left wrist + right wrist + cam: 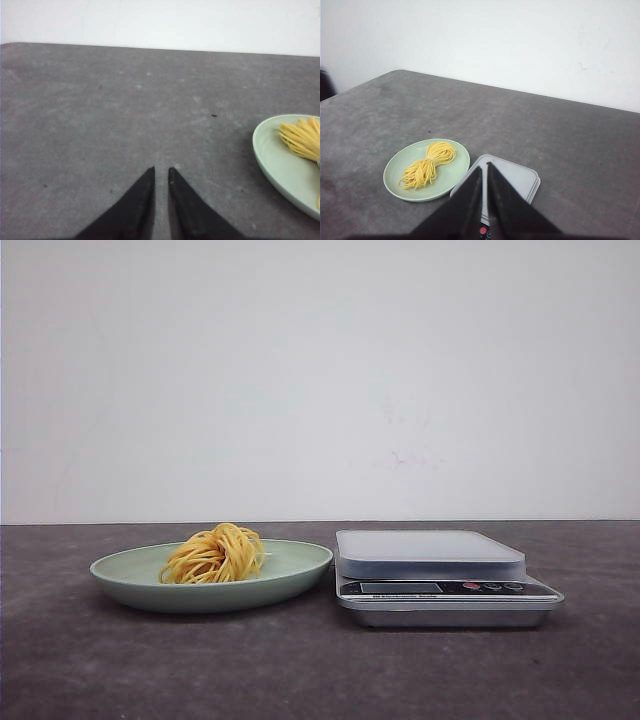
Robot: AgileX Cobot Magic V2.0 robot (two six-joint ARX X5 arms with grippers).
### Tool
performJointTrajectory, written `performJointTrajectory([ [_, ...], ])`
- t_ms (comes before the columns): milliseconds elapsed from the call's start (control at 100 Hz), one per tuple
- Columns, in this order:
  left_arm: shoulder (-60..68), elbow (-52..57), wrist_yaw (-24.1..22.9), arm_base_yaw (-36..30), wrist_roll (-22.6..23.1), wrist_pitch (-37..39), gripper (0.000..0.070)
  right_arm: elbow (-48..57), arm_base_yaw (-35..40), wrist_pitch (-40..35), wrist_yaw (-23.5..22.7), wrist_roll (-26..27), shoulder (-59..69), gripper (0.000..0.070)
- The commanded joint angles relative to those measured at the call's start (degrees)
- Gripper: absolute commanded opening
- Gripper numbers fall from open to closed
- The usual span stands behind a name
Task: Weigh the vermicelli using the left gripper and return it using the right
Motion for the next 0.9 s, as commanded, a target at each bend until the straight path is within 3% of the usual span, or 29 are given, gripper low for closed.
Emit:
performJointTrajectory([
  [0,-0.1,-1.1,0.3,0.0,0.3,0.4,0.0012,0.6,0.6,0.8,0.0,0.7,0.0,0.0007],
  [890,-0.1,-1.0,0.4,0.0,0.2,-0.4,0.0012,0.6,0.6,0.8,0.0,0.7,0.0,0.0007],
])
